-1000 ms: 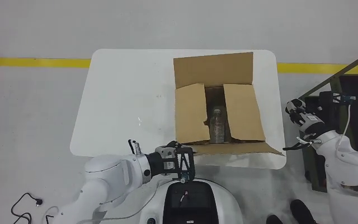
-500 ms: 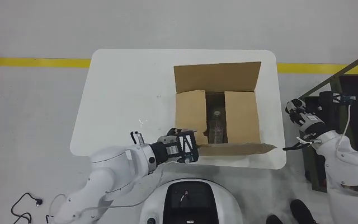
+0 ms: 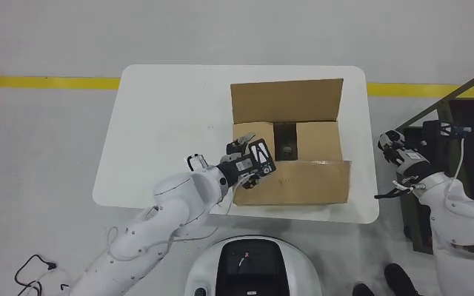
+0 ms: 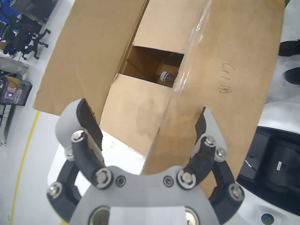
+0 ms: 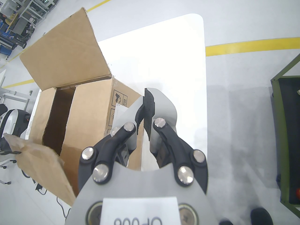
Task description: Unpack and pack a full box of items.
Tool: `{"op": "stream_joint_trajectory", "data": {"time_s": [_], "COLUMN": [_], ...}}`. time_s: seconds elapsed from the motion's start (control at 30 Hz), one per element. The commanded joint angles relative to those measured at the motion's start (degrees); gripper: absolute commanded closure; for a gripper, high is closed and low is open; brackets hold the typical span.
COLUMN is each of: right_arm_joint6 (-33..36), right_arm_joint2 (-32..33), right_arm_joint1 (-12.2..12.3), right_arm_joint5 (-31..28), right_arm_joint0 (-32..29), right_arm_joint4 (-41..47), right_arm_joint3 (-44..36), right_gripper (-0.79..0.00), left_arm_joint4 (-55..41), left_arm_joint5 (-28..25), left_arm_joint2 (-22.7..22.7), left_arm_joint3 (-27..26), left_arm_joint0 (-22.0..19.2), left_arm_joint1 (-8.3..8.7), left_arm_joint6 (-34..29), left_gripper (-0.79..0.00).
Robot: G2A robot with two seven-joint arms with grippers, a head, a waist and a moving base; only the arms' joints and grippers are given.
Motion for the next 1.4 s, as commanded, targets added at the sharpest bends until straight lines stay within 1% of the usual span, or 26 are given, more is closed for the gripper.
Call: {"op": "stream_joint_trajectory", "data": {"time_s": [0.0,0.1,0.2,0.33,0.5,0.67,0.73,0.77,0.93,1.1,1.17,1.37], "right_arm_joint6": [0.0,-1.1,-2.5,-4.0,-5.9,-6.8,-6.0,-5.8,-6.1,-4.2,-2.4,1.4], "right_arm_joint2": [0.0,-0.3,-0.7,-2.6,-7.0,-12.8,-15.4,-16.6,-20.8,-22.4,-22.5,-21.8], "right_arm_joint1": [0.0,-0.1,-0.1,-0.1,-0.2,-0.6,-0.6,-0.7,-1.4,-1.9,-1.8,-1.1], "right_arm_joint5": [0.0,-0.2,1.2,1.9,1.1,-2.3,-3.2,-3.8,-6.7,-11.9,-14.5,-23.4], "right_arm_joint0": [0.0,-0.2,1.7,7.0,15.1,23.4,26.3,27.7,32.8,36.5,37.4,37.3], "right_arm_joint4": [0.0,0.1,1.2,1.4,0.3,-1.1,-4.6,-5.0,-3.1,3.5,5.3,8.0], "right_arm_joint3": [0.0,0.3,2.1,6.1,13.5,22.4,25.5,26.8,32.3,37.3,38.4,37.9], "right_gripper": [0.000,0.000,0.000,0.000,0.000,0.000,0.000,0.000,0.000,0.000,0.000,0.000], "left_arm_joint4": [0.2,0.4,1.2,1.0,1.3,1.6,1.7,1.9,2.3,2.7,2.7,2.6], "left_arm_joint5": [0.8,2.1,2.4,2.6,2.3,1.7,1.6,1.5,1.8,1.5,1.3,0.8], "left_arm_joint2": [0.5,0.9,0.9,0.5,-0.3,-0.9,-1.1,-1.1,-2.0,-2.4,-2.6,-2.9], "left_arm_joint3": [0.7,1.2,1.4,0.9,0.1,-0.3,-0.4,-0.5,-0.3,-0.4,-0.4,-0.4], "left_arm_joint0": [-0.6,-1.0,-1.4,-1.0,-0.2,0.3,0.4,0.5,0.9,1.2,1.4,1.5], "left_arm_joint1": [-0.33,-0.72,-0.95,-1.16,-1.24,-1.34,-1.40,-1.43,-1.56,-1.70,-1.76,-1.98], "left_arm_joint6": [-1.2,-2.2,-3.1,-3.7,-4.2,-5.2,-5.4,-5.5,-5.4,-5.7,-5.8,-6.2], "left_gripper": [-0.785,-0.785,-0.785,-0.785,-0.785,-0.785,-0.785,-0.785,-0.785,-0.785,-0.785,-0.785]}}
